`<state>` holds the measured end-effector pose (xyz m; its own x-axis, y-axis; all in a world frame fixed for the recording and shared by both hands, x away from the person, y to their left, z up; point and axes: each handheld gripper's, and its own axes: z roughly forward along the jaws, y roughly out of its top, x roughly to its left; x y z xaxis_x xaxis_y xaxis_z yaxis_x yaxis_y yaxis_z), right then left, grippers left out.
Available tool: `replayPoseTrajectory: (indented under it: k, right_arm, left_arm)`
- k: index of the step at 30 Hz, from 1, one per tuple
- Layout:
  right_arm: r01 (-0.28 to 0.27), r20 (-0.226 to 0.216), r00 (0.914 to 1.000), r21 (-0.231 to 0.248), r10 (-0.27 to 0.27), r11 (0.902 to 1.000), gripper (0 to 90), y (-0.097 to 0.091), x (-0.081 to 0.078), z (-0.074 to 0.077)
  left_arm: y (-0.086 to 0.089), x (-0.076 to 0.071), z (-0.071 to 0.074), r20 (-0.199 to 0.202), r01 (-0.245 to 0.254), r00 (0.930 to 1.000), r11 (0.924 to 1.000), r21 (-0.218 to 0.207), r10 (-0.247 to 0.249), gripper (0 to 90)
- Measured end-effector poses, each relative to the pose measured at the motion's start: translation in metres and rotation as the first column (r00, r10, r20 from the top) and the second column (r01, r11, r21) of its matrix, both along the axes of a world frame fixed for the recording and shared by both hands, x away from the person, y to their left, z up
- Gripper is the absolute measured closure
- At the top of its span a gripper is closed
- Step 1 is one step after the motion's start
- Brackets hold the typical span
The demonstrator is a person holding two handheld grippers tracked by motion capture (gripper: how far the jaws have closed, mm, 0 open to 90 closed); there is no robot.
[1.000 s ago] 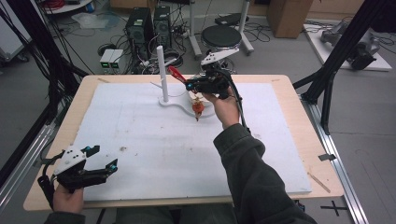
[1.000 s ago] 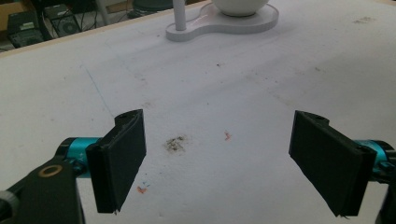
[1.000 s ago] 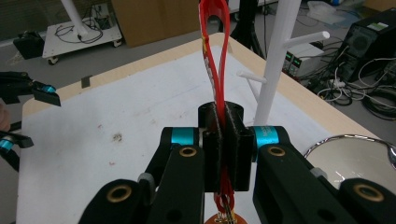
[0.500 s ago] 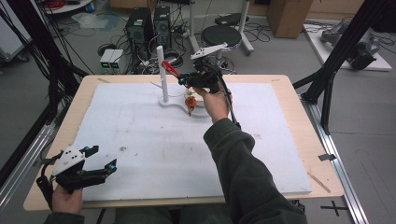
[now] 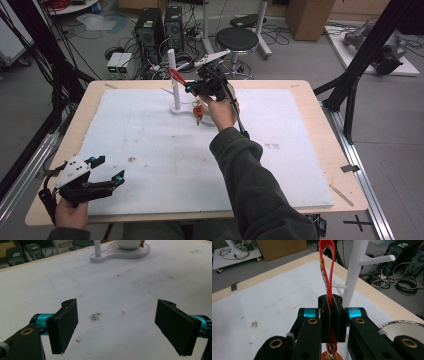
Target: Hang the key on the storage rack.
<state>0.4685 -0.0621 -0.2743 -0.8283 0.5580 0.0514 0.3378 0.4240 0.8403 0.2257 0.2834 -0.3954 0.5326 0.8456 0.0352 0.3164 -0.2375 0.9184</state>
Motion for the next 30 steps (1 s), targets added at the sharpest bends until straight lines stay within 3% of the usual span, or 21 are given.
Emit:
replayPoseTrajectory:
  k: [30]
  right_arm:
    - [0.032, -0.043, 0.9985, -0.063, -0.035, 0.9975, 86.4, 0.021, 0.014, -0.028]
  left_arm:
    - [0.001, 0.000, 0.000, 0.000, -0.005, 1.0000, 1.0000, -0.003, 0.005, 19.3]
